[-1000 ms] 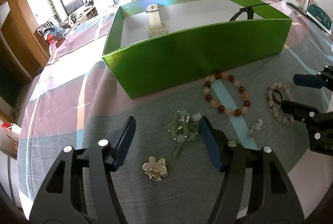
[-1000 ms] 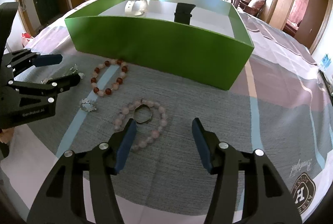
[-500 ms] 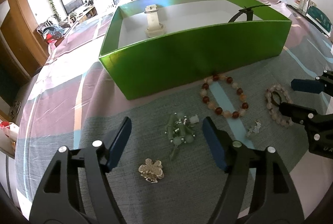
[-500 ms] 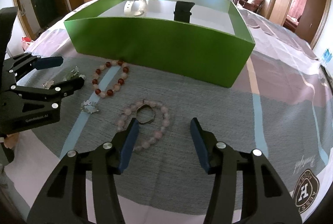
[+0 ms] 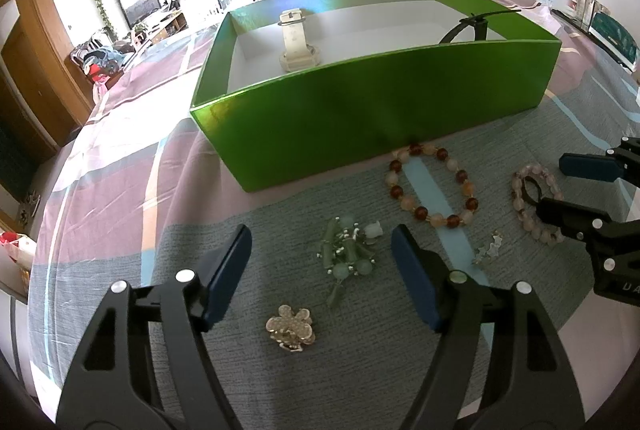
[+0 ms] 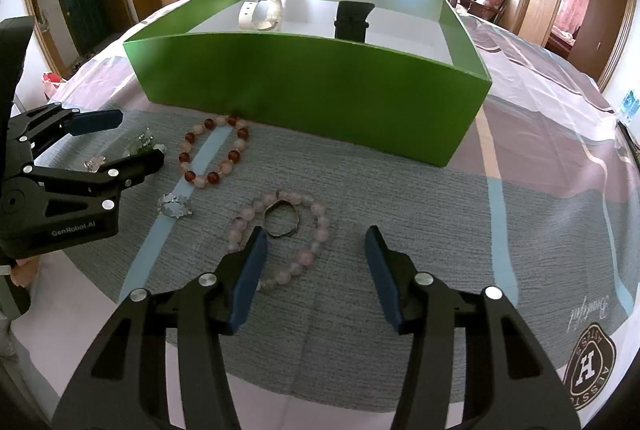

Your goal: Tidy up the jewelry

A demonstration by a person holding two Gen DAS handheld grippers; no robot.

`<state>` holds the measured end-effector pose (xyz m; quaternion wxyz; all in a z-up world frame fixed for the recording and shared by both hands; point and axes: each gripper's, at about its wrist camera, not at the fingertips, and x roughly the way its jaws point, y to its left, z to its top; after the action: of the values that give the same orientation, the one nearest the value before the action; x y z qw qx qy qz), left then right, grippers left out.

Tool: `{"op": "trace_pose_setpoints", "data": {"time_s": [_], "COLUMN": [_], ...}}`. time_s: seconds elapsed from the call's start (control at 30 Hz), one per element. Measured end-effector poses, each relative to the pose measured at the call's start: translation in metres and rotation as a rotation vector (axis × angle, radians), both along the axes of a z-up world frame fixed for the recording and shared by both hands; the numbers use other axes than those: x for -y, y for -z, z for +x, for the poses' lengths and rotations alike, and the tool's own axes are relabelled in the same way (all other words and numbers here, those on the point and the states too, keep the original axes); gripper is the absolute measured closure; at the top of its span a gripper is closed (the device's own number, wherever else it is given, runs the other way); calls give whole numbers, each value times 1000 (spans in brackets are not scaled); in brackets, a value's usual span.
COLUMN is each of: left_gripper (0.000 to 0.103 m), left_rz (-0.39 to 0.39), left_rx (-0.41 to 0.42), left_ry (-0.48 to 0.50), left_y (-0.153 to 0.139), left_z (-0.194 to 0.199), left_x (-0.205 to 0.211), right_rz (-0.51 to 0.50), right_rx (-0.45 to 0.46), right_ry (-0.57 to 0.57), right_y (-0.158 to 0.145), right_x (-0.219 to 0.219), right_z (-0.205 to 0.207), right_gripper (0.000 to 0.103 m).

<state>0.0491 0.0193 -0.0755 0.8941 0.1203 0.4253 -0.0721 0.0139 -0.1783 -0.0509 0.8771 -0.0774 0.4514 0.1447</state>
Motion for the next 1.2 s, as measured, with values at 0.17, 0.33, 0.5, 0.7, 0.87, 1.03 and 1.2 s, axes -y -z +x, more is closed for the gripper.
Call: {"op": "trace_pose_setpoints", "data": {"time_s": [0.17,0.33,0.5,0.7,0.87,1.03,1.2], "left_gripper": [36,45,50,73,80,88,97], "left_rz": [-4,-7,-11,-22,-26,-78,-97], "left_rx": [-2,-1,-2,-9,-2,-1,2], "left_ry": [9,17,14,10,-25,-69,-87], "left_y": [-1,-1,-2,-2,-4,-12,-15], "left_z": [-1,-3,-4,-3,-1,3,5], "left_x": [1,1,0,0,-5,-20,-25], "right_rz": [-1,3,-9,1,20,73,147], "right_rx": [1,0,4,8,25,100,165], "right_ry": [0,-11,-58,-88,-63,-15,44], "right_y": [0,-1,-2,-3,-5,-22,-40], "right_x": [0,-1,-10,-13,-9,1,18], "right_z": [0,-1,-6,-10,-9,-11,-13], "right_gripper": [51,58,79,93,95,95,95]}}
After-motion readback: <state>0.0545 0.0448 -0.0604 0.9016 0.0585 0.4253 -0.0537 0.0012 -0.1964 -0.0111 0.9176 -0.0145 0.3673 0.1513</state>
